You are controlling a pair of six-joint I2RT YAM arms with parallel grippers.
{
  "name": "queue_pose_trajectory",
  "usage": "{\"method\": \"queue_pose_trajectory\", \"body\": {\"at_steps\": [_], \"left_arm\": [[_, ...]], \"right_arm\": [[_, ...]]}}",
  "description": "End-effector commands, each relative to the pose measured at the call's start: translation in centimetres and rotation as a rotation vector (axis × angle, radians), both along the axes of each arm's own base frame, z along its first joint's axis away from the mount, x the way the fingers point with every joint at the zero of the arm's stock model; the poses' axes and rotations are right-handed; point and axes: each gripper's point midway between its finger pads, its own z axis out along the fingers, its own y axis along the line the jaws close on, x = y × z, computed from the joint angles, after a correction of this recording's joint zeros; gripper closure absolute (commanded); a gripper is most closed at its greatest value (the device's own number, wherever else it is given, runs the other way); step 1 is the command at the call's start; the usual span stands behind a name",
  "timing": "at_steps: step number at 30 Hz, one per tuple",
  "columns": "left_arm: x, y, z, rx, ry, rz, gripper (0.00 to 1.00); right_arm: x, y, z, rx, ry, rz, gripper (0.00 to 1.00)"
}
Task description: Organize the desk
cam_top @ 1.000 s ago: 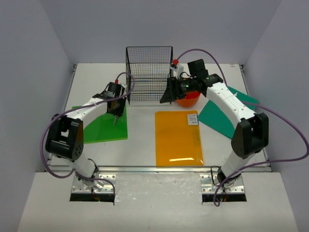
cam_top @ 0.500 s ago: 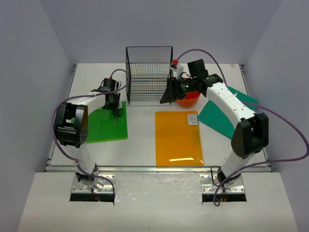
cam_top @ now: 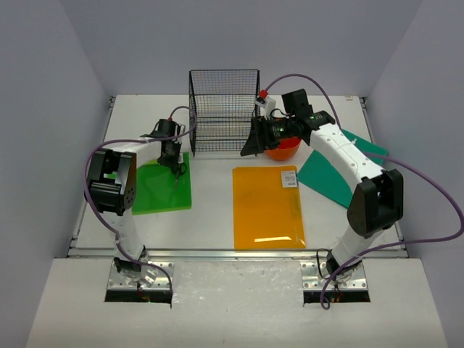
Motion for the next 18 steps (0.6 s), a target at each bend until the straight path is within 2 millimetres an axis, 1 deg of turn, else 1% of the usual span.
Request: {"method": "queue_pose_trajectory", "body": {"at_steps": [1, 4, 6, 7, 8, 9, 10, 12, 13, 16, 17, 18], "left_arm": [[0.1, -0.5, 0.3, -0.048, -0.010, 0.000, 1.00], [0.0, -1.6, 4.0, -0.124, -0.089, 0.002, 1.00], [-0.6, -3.0, 7.5, -0.193, -0.155, -0.013, 1.00], [-0.7, -3.1, 7.6, -0.199, -0.156, -0.008, 1.00], [-1.1, -3.9, 10.4, -0.220, -0.216, -0.037, 1.00], [-1.5, -4.5, 11.5, -0.243, -0.236, -0.031, 1.00], [-1.9, -6.1, 13.0, -0.257, -0.266, -0.069, 1.00], [-2.8, -8.0, 15.2, -0.271, -0.308, -0.118, 1.00], [-3.4, -9.7, 15.9, -0.273, -0.321, -0.164, 1.00], [-5.1, -13.7, 17.9, -0.268, -0.360, -0.268, 1.00], [-5.5, -14.9, 18.4, -0.263, -0.369, -0.296, 1.00], [-5.7, -15.5, 18.9, -0.246, -0.385, -0.304, 1.00]], "right_arm": [[-0.3, 0.1, 2.2, 0.053, -0.045, 0.014, 0.36], [-0.9, 0.2, 2.5, 0.076, -0.029, 0.012, 0.36], [-1.2, 0.4, 2.9, 0.100, -0.013, 0.006, 0.36], [-1.2, 0.4, 3.3, 0.108, -0.019, 0.002, 0.35], [-1.3, 0.5, 3.7, 0.124, -0.018, 0.000, 0.35], [-1.3, 0.6, 3.8, 0.129, -0.017, -0.003, 0.35], [-1.3, 0.7, 4.2, 0.141, -0.018, -0.001, 0.35], [-1.2, 0.9, 4.5, 0.152, -0.014, -0.002, 0.33], [-1.1, 1.0, 4.8, 0.158, -0.016, 0.000, 0.33], [-1.0, 1.6, 5.2, 0.177, -0.004, 0.006, 0.26], [-1.1, 1.9, 5.4, 0.184, -0.001, 0.011, 0.23], [-1.3, 2.2, 5.6, 0.192, 0.004, 0.015, 0.20]]}}
